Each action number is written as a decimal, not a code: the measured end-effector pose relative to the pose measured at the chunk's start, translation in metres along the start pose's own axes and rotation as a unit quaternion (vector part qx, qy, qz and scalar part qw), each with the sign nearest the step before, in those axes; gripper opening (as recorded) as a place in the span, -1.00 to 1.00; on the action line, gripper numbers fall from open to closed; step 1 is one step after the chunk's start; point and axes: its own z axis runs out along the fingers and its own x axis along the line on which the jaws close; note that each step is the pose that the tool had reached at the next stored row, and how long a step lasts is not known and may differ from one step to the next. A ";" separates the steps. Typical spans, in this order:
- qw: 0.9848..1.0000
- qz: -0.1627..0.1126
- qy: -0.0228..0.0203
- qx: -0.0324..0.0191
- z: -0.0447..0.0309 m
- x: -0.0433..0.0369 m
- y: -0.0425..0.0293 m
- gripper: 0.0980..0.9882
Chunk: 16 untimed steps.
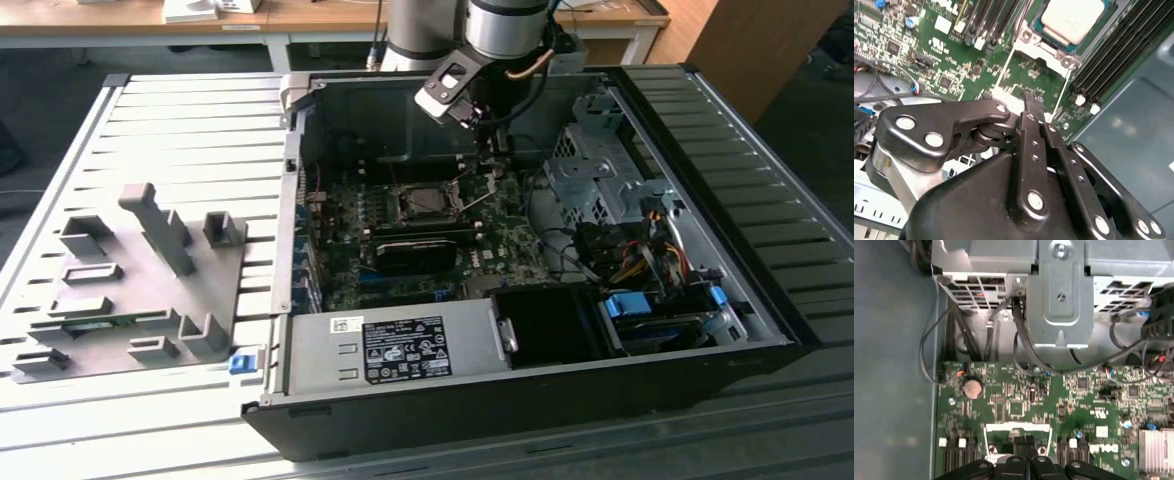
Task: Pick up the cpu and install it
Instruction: 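Close the cpu cover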
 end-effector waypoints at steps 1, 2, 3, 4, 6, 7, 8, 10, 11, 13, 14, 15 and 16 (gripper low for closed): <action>1.000 0.000 0.000 0.000 0.0004 0.0005 0.0019 -0.98; 1.000 0.000 0.000 0.000 0.0008 0.0011 0.0040 -0.98; 1.000 0.000 0.000 0.000 0.0013 0.0017 0.0062 -0.98; 1.000 0.000 0.000 0.000 0.0017 0.0023 0.0080 -0.98; 1.000 0.000 0.000 0.000 0.0026 0.0034 0.0112 -0.98; 1.000 0.000 0.000 0.000 0.0030 0.0039 0.0125 -0.98; 1.000 0.000 0.000 0.000 0.0033 0.0043 0.0139 -0.98; 1.000 0.000 0.000 0.000 0.0042 0.0052 0.0169 -0.98; 1.000 0.000 0.000 0.000 0.0047 0.0057 0.0187 -0.98; 1.000 0.000 0.000 0.000 0.0056 0.0060 0.0210 -0.98; 1.000 0.000 0.000 0.000 0.0061 0.0061 0.0223 -0.98; 1.000 0.000 0.000 0.000 0.0066 0.0063 0.0238 -0.98; 1.000 0.000 0.000 0.000 0.0070 0.0064 0.0254 -0.98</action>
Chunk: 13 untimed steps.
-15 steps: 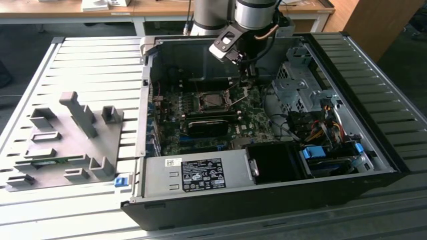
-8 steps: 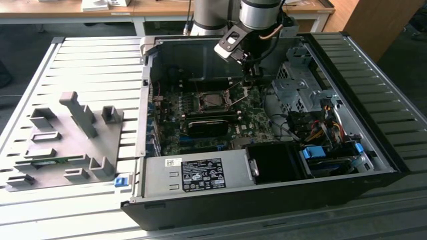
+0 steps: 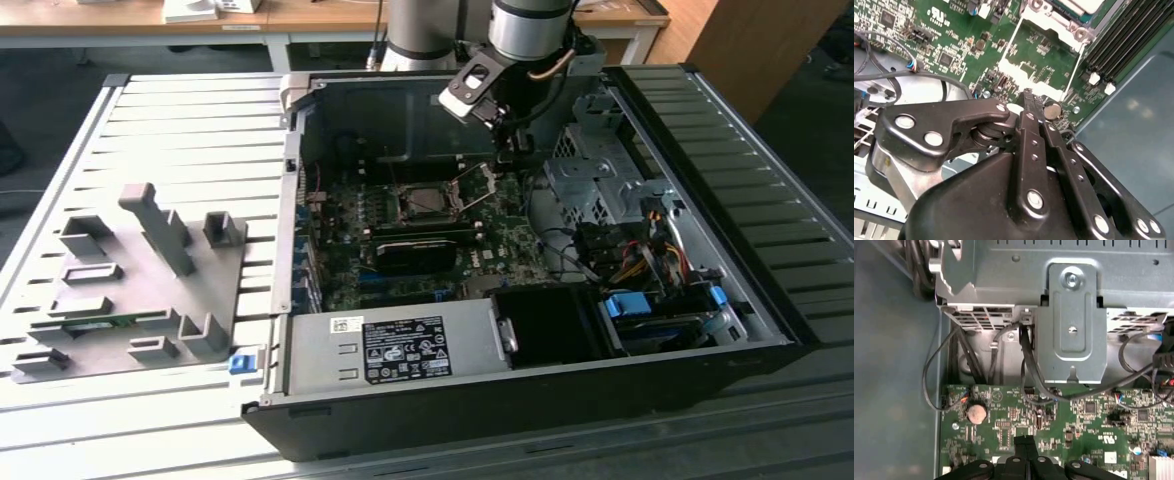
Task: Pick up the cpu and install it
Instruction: 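Close the cpu cover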
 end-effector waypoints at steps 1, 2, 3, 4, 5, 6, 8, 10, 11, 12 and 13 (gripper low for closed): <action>1.000 0.000 0.000 0.000 0.0004 0.0001 0.0016 -0.98; 1.000 0.000 0.000 0.000 0.0007 0.0002 0.0032 -0.98; 1.000 0.000 0.000 0.000 0.0012 0.0004 0.0048 -0.98; 1.000 0.000 0.000 0.000 0.0017 0.0005 0.0058 -0.98; 1.000 0.000 0.000 0.000 0.0023 0.0005 0.0066 -0.98; 1.000 0.000 0.000 0.000 0.0029 0.0005 0.0073 -0.98; 1.000 0.000 0.000 0.000 0.0049 0.0005 0.0086 -0.98; 1.000 0.000 0.000 0.000 0.0083 0.0005 0.0095 -0.98; 1.000 0.000 0.000 0.001 0.0102 0.0004 0.0096 -0.98; 1.000 0.000 0.000 0.001 0.0121 0.0004 0.0096 -0.98; 1.000 0.000 0.000 0.001 0.0138 0.0003 0.0095 -0.98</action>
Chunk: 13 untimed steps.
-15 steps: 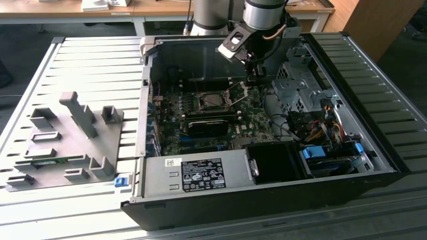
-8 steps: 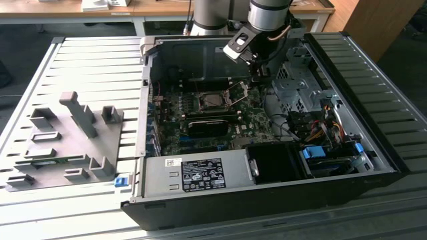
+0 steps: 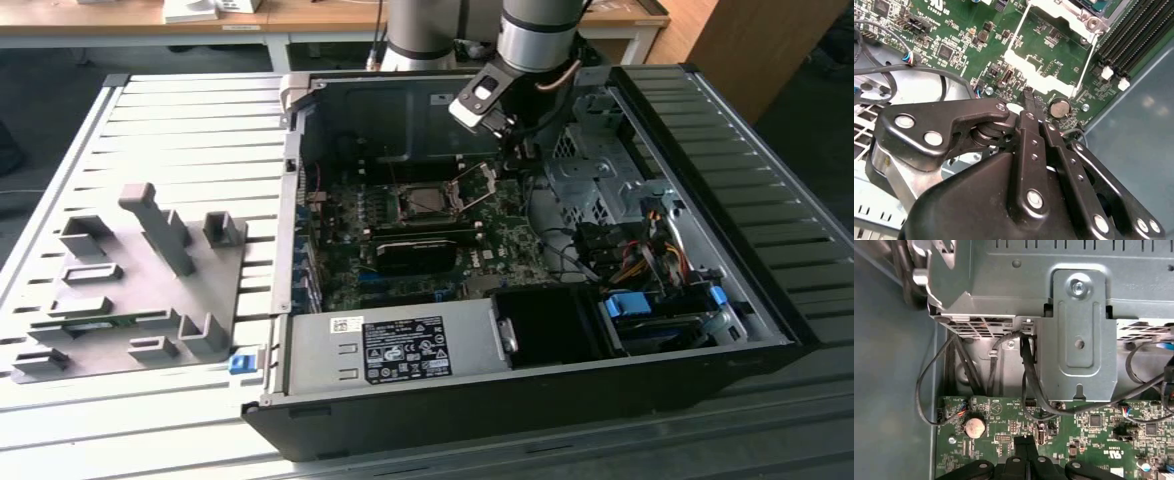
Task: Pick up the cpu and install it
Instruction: 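Close the cpu cover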
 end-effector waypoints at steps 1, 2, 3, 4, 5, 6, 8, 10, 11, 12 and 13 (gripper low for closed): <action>1.000 0.000 0.000 0.000 0.0011 0.0000 0.0000 -0.98; 1.000 0.000 0.000 0.001 0.0012 0.0000 -0.0007 -0.98; 1.000 0.000 0.000 0.001 0.0011 0.0000 -0.0026 -0.98; 1.000 0.000 0.000 0.001 0.0011 0.0000 -0.0047 -0.98; 1.000 0.000 0.000 0.002 0.0009 0.0000 -0.0071 -0.98; 1.000 0.000 0.001 0.003 0.0004 0.0000 -0.0096 -0.98; 1.000 0.000 0.001 0.005 -0.0015 0.0000 -0.0141 -0.98; 1.000 0.000 0.002 0.006 -0.0046 0.0000 -0.0191 -0.98; 1.000 0.000 0.002 0.007 -0.0065 0.0000 -0.0214 -0.98; 1.000 0.000 0.002 0.007 -0.0089 0.0000 -0.0237 -0.98; 1.000 0.000 0.002 0.008 -0.0107 0.0000 -0.0256 -0.98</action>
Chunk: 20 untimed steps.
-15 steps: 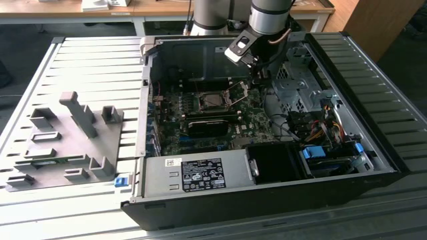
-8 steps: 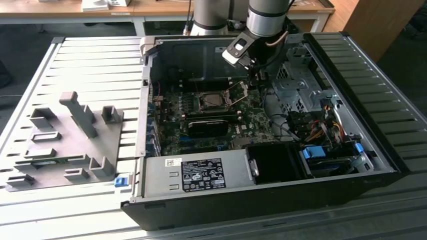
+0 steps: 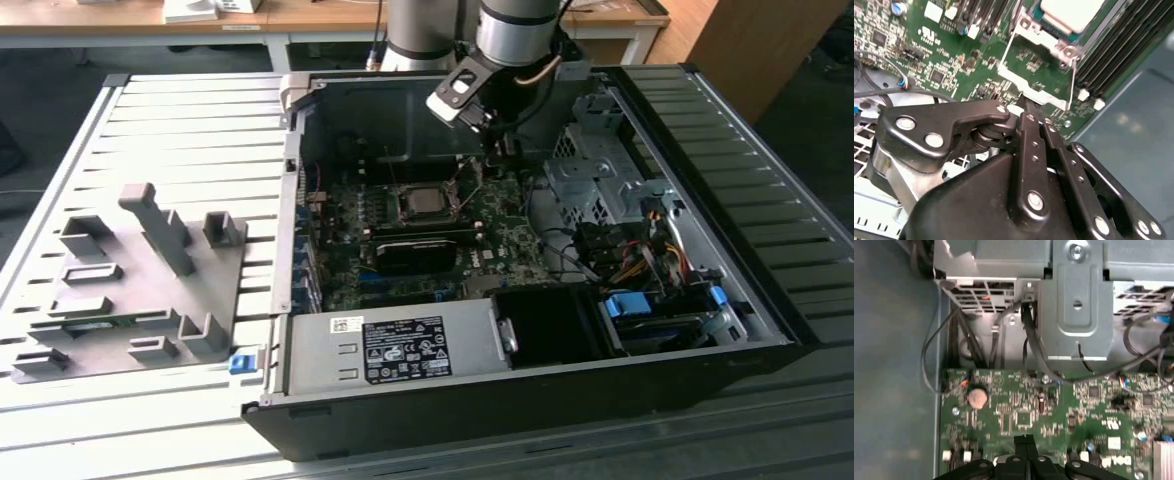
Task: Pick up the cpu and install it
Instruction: 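Close the cpu cover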
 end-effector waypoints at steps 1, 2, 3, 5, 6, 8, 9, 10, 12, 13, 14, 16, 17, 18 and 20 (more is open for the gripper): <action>1.000 0.000 0.000 0.000 -0.0006 0.0000 -0.0021 -0.98; 1.000 0.000 0.000 0.000 -0.0007 0.0001 -0.0051 -0.98; 1.000 0.000 0.000 0.000 -0.0008 0.0000 -0.0088 -0.98; 1.000 0.000 0.001 0.000 -0.0011 -0.0001 -0.0177 -0.98; 1.000 0.000 0.001 0.000 -0.0012 -0.0001 -0.0226 -0.98; 1.000 0.000 0.001 0.000 -0.0009 -0.0001 -0.0317 -0.98; 1.000 0.000 0.001 0.000 -0.0004 -0.0002 -0.0361 -0.98; 1.000 -0.001 0.001 0.000 0.0007 -0.0002 -0.0394 -0.98; 1.000 -0.001 0.001 0.000 0.0040 -0.0003 -0.0423 -0.98; 1.000 -0.001 0.001 0.000 0.0059 -0.0003 -0.0430 -0.98; 1.000 -0.002 0.001 0.000 0.0077 -0.0005 -0.0440 -0.98; 1.000 -0.002 0.001 0.000 0.0111 -0.0013 -0.0482 -0.98; 1.000 -0.003 0.001 0.000 0.0128 -0.0015 -0.0517 -0.98; 1.000 -0.003 0.001 0.000 0.0145 -0.0017 -0.0559 -0.98; 1.000 -0.003 0.001 0.000 0.0174 -0.0018 -0.0651 -0.98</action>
